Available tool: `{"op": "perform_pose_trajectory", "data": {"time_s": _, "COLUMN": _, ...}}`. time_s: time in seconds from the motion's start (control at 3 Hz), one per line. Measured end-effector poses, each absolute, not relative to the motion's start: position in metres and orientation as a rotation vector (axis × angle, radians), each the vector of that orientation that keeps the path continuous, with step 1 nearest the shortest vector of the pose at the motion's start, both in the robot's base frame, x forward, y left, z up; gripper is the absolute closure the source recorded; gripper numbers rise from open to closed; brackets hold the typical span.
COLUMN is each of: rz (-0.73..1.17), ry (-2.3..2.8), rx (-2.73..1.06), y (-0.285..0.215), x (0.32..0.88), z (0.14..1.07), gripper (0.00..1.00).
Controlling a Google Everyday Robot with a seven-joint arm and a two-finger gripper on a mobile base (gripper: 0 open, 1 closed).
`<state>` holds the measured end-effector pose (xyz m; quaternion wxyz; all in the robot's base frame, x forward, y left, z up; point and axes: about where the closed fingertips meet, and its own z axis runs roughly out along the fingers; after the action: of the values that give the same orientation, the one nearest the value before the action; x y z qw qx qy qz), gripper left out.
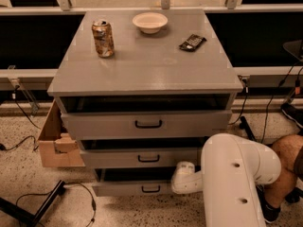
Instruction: Open bottom drawer
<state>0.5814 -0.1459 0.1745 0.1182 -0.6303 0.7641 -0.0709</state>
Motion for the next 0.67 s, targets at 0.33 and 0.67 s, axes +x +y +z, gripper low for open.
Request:
{"op": "perform_pose_trajectory", "data": {"time_s": 0.33, "rz": -0.207, "ry": 2.235, "rx": -1.844, "y": -0.1459, "x": 0.5814, "z": 0.1746, "gripper": 1.0}}
{"op": "perform_pose_trajectory", "data": {"time_s": 0.67, "rz": -0.207, "ry": 2.235, "rx": -1.844, "y": -0.1459, "x": 0.5814, "z": 0.1748, "gripper": 0.82}}
